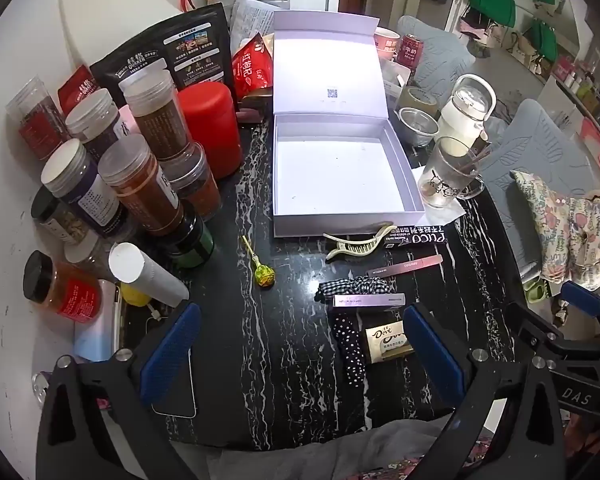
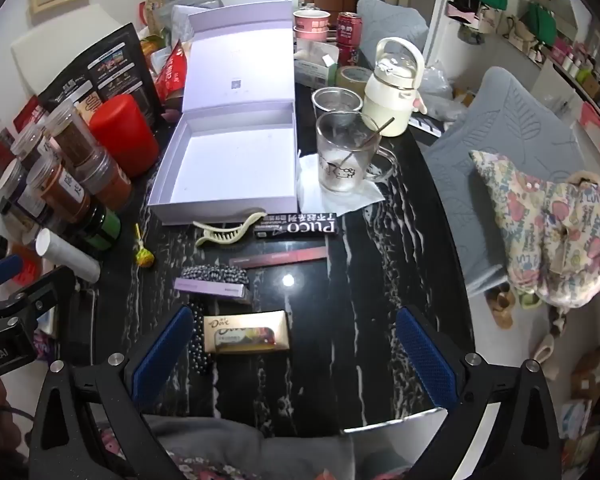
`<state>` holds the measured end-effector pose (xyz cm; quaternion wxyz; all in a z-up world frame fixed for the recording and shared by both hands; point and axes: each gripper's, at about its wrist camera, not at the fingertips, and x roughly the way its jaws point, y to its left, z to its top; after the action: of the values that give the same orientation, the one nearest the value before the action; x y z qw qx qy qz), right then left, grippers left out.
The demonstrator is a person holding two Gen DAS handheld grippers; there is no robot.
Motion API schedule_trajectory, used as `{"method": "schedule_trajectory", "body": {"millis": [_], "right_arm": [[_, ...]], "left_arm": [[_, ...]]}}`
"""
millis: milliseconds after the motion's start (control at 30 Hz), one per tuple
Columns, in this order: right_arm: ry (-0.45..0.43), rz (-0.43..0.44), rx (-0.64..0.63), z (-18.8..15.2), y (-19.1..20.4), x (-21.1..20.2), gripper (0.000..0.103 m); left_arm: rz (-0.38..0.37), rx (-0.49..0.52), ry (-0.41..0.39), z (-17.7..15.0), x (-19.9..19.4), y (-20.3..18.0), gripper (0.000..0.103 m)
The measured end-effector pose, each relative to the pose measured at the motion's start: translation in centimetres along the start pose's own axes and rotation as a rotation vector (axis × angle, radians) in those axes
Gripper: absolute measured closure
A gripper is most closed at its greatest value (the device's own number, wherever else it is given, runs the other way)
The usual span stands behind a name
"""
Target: Organize rigid objects
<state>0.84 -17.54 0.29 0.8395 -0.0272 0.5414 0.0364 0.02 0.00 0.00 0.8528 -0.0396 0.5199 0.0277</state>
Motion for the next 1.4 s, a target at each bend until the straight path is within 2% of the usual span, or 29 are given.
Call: {"method": "schedule_trajectory", "body": {"millis": [300,433,1400], "right_arm": [[-0.003,-0.008,-0.003,0.1,0.2,-0.2,0.000],[-0.004,-0.009,-0.004,0.0,0.2,-0.3,0.000],[-0.008,-0.006,-0.003,-0.2,0.2,-0.5,0.000]], "left_arm": [[-0.029,0.001,0.000,0.4,-0.1,1.0,0.000],[-0.007,0.019,-0.009,0.1,-0.5,0.1,0.000],[0.019,0.009,-0.016,-0.2,-0.8,0.3,0.000]]}}
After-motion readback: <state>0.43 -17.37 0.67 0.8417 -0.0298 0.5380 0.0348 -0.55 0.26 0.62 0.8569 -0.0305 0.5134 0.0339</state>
